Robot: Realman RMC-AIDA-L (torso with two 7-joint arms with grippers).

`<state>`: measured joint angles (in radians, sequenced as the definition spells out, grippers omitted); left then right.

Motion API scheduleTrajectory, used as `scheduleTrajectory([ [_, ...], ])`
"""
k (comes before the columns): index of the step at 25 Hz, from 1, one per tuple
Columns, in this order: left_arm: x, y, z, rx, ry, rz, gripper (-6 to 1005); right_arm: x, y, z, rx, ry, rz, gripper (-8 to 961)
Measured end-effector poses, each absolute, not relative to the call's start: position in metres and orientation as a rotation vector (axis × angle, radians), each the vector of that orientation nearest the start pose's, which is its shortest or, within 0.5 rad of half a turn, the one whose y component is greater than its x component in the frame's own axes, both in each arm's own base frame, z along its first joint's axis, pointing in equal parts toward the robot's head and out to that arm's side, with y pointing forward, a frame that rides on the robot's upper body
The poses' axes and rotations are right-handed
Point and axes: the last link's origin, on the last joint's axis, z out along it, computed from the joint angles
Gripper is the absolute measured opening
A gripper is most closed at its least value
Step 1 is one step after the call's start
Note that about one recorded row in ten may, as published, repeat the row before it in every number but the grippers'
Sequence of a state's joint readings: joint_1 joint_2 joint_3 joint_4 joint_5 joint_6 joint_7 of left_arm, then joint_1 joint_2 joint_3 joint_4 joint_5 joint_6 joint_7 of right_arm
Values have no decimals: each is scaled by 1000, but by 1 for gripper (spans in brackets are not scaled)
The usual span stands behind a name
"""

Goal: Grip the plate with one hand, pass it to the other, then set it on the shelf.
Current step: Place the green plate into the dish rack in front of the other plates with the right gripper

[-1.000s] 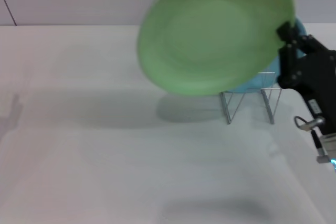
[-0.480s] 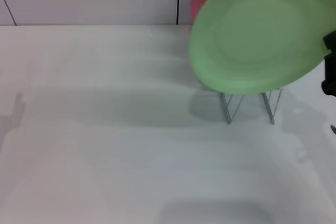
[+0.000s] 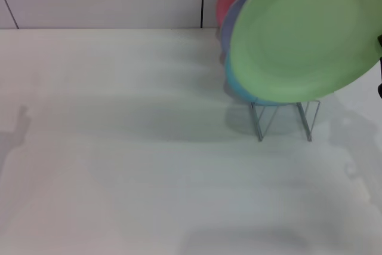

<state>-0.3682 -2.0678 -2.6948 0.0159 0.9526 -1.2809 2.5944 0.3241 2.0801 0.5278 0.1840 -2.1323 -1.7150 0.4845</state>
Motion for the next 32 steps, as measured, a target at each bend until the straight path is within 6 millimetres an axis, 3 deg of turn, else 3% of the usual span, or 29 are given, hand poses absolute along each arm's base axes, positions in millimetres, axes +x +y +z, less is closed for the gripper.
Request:
scheduleTrajectory([
  [8,-372,294,12,-1453,-821,-879,752,285,267,4,-1511,482,1370,19],
  [32,-367,292,8,-1496,-854,-929,751,292,282,11,-1516,335,1164,18],
])
